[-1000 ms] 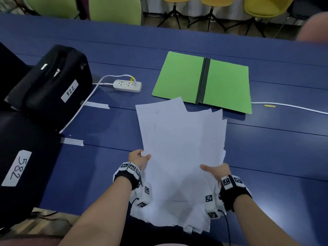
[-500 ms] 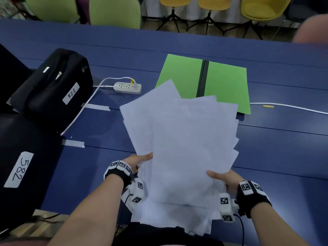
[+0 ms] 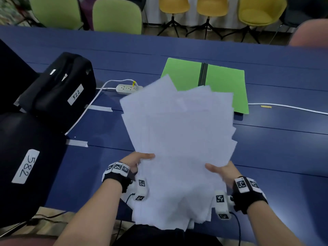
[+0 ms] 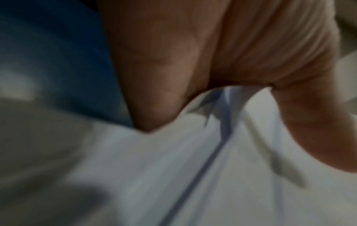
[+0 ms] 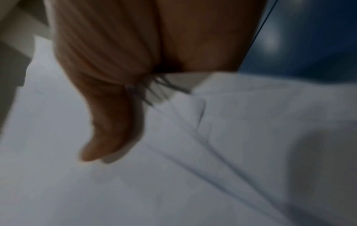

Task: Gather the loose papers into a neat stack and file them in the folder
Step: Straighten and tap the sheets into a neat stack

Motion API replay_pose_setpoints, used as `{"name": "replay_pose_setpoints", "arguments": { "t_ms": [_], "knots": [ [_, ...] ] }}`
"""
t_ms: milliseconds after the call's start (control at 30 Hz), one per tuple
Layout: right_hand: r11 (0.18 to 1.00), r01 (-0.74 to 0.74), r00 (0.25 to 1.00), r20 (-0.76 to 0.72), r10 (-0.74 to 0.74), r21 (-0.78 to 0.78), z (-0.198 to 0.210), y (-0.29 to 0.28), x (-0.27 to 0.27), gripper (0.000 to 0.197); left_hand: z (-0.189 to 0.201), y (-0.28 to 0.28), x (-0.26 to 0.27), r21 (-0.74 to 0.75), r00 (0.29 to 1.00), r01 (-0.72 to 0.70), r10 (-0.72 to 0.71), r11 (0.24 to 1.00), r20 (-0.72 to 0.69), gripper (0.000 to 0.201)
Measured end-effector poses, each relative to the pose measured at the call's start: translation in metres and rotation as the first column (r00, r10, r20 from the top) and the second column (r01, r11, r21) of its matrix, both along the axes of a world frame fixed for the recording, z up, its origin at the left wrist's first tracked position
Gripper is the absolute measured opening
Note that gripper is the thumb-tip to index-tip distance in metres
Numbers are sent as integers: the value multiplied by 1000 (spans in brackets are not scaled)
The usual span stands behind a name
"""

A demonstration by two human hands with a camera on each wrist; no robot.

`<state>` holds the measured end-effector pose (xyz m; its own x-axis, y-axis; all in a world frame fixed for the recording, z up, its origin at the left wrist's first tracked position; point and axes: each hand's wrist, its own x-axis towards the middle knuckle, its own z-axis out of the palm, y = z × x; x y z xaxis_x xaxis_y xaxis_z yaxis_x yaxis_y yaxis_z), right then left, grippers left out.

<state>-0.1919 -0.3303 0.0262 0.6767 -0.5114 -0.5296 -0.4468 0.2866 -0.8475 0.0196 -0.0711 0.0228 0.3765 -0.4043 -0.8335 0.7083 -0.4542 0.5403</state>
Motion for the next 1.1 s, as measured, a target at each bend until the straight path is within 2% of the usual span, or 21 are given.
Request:
{"name": "replay_pose_setpoints", "arguments": {
  "t_ms": [67, 133, 167, 200, 267, 300, 400, 500, 567, 600, 667, 700, 800, 900, 933, 1033, 1100],
  "knots": [
    [998, -16, 999, 38, 14, 58, 3, -8, -4, 78, 2, 4, 7, -29, 999, -22, 22, 999, -23, 48],
    [999, -45, 999, -32, 44, -25, 6, -5, 2, 94, 12, -2, 6, -27, 1000, 14, -15, 1000, -25, 48],
    [994, -39, 997, -75, 31, -98, 6, -1, 8, 88, 18, -9, 4, -29, 999, 40, -40, 999, 13, 40],
    [987, -4, 996, -91, -11, -163, 8, 3, 14, 72, 27, -17, 3, 14, 995, 63, -64, 998, 81, 32],
    [970, 82, 992, -80, -102, -231, 17, 6, 27, 39, 47, -35, 2, 82, 966, 100, -116, 992, 230, 37],
    [963, 105, 991, -54, -122, -246, 28, 6, 31, 34, 55, -41, 4, 79, 951, 95, -114, 992, 286, 39],
    [922, 257, 966, 92, -241, -288, 69, -8, 46, 51, 92, -58, 13, 9, 903, 25, -27, 1000, 429, 21],
    [878, 393, 894, 339, -295, -273, 125, -19, 63, 32, 143, -70, 20, -165, 847, 28, 64, 986, 528, 13],
    [869, 431, 838, 463, -287, -242, 149, -23, 71, 30, 162, -71, 28, -196, 837, 34, 79, 980, 542, 23],
    [868, 448, 819, 487, -303, -214, 151, -24, 74, 33, 165, -70, 32, -177, 840, 41, 62, 983, 539, 31],
    [865, 464, 841, 402, -363, -190, 137, -24, 79, 48, 165, -71, 34, -108, 836, 44, 22, 993, 548, 41],
    [875, 446, 868, 333, -370, -190, 124, -22, 80, 56, 161, -72, 32, -55, 827, 57, -17, 997, 562, 46],
    [898, 404, 906, 212, -366, -176, 75, -19, 87, 60, 143, -79, 21, 82, 795, 86, -118, 993, 595, 69],
    [862, 484, 867, 218, -449, -149, 62, -15, 89, 69, 136, -79, 17, 133, 785, 73, -140, 988, 604, 80],
    [854, 500, 857, 226, -463, -144, 65, -15, 91, 68, 137, -80, 15, 101, 797, 66, -113, 993, 593, 82],
    [852, 505, 837, 317, -445, -137, 91, -20, 96, 62, 146, -84, 19, -1, 782, 4, -3, 1000, 623, 76],
    [858, 496, 824, 383, -417, -131, 113, -25, 93, 61, 163, -80, 19, -88, 767, -23, 74, 996, 638, 56]
  ]
}}
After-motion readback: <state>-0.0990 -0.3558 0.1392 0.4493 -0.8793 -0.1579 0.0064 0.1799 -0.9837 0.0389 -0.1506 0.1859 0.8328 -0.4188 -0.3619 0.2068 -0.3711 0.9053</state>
